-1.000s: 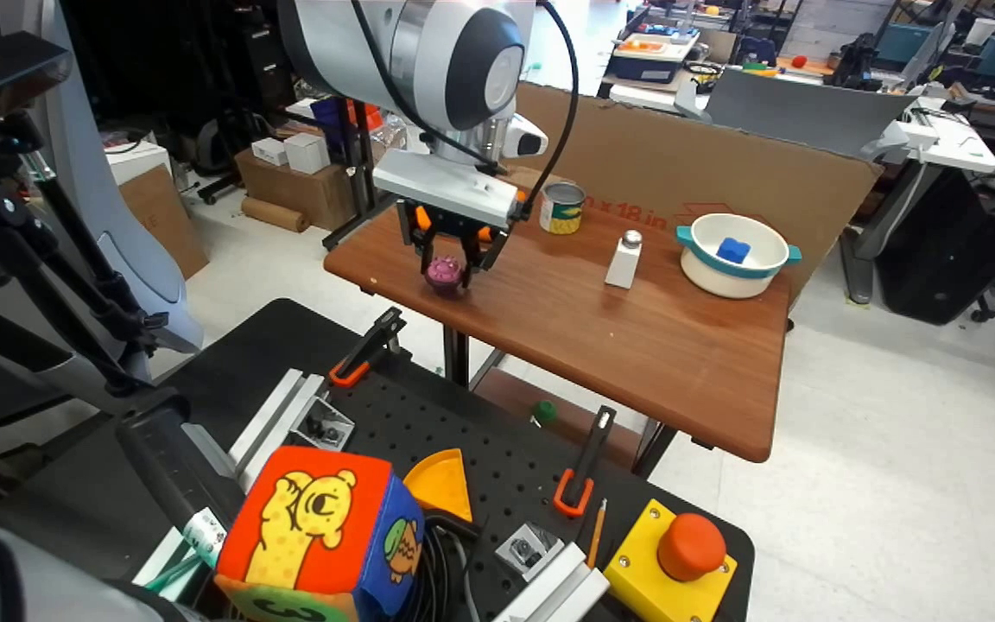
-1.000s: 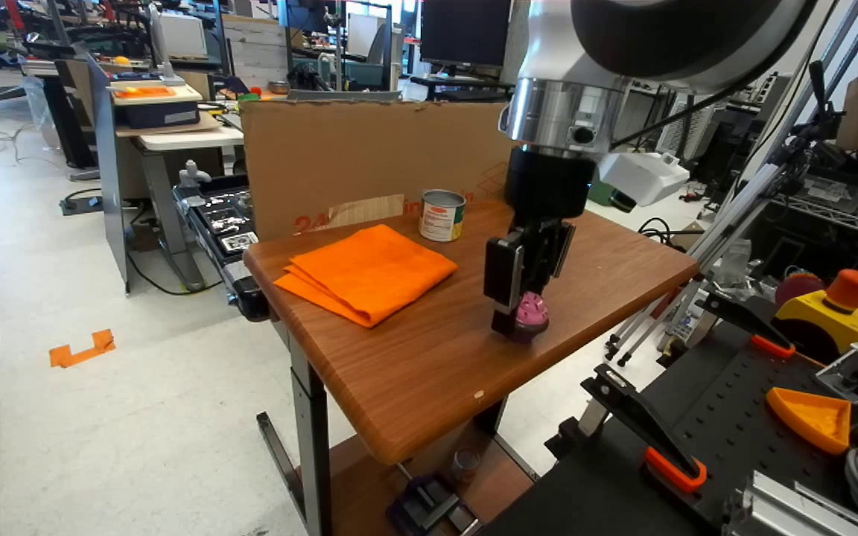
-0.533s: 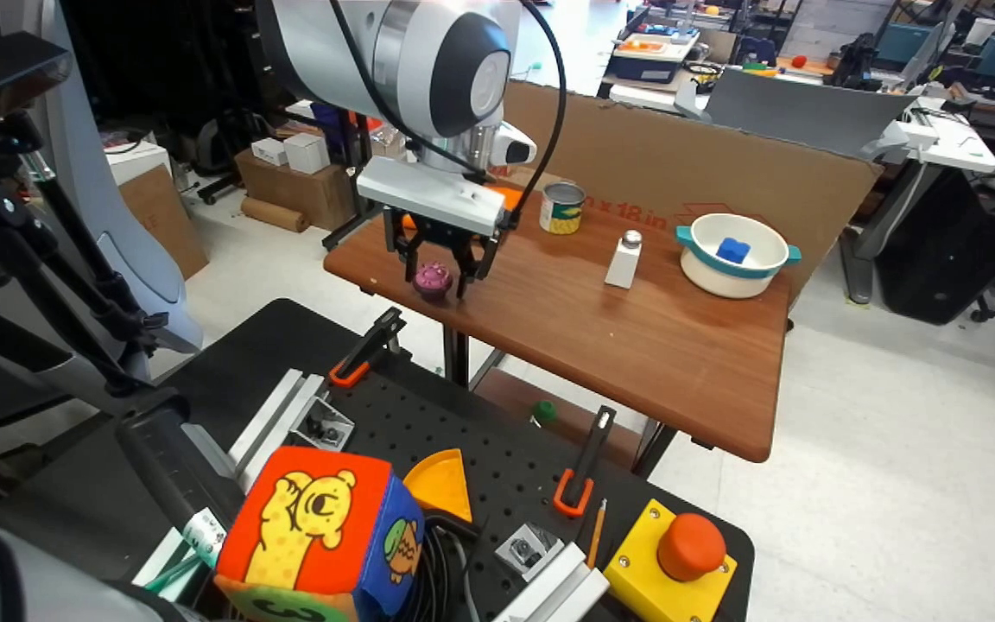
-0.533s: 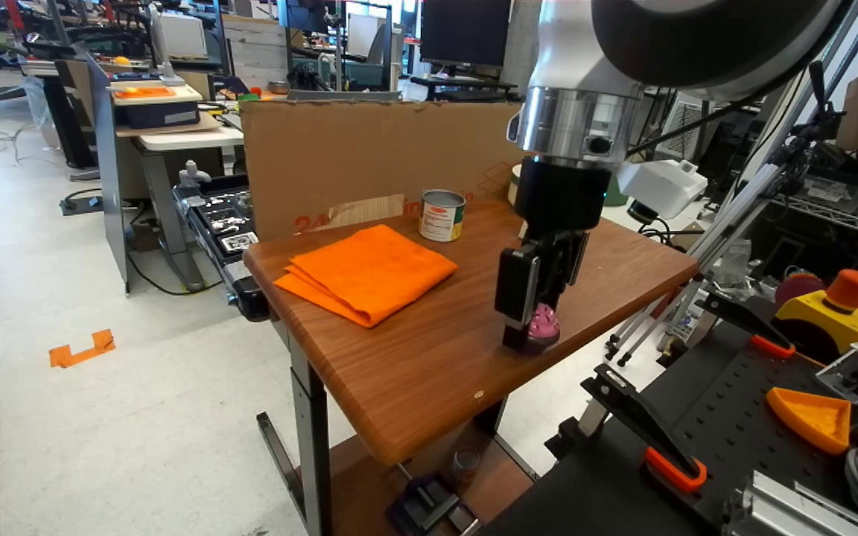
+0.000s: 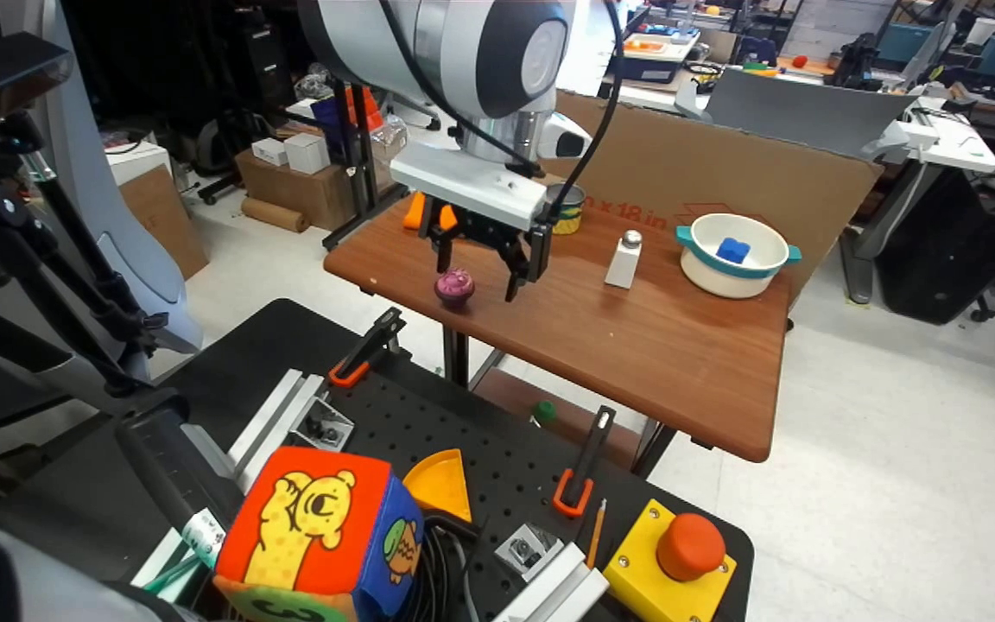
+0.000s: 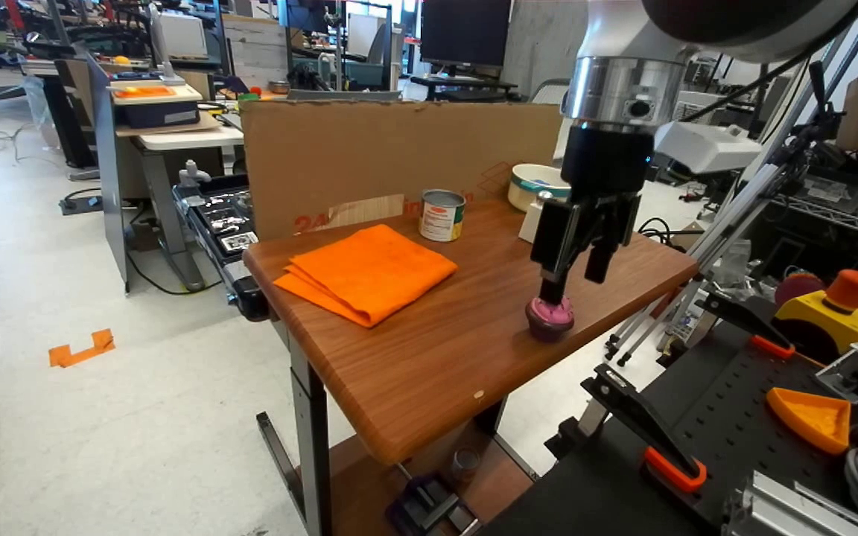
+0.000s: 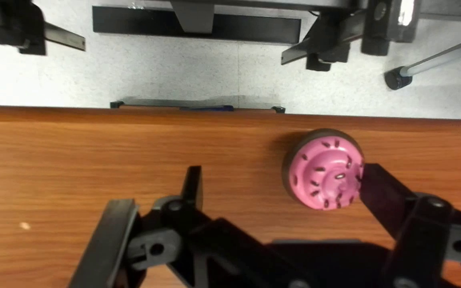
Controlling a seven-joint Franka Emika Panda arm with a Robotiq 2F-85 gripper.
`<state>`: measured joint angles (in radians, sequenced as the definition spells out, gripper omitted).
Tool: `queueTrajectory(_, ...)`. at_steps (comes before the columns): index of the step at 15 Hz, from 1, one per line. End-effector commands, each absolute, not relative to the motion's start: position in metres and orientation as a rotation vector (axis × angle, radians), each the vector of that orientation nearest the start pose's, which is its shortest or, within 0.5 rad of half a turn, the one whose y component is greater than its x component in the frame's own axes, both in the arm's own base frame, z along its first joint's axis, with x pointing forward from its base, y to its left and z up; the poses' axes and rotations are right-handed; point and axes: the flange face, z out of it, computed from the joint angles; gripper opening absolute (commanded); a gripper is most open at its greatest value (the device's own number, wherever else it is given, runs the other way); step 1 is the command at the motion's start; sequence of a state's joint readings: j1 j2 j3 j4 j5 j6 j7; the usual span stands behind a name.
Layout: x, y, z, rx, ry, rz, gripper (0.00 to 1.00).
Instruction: Move the cupcake forwards
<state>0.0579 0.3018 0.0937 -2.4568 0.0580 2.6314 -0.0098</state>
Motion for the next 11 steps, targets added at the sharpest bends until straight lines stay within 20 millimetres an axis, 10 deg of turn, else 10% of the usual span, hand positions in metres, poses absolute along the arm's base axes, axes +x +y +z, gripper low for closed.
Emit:
queueTrajectory(1, 0.451, 0.033, 0.197, -3.132, 0.004, 0.320, 1.00)
queueTrajectory(11, 0.455, 0.024, 0.198, -3.116, 0.024, 0.336, 1.00)
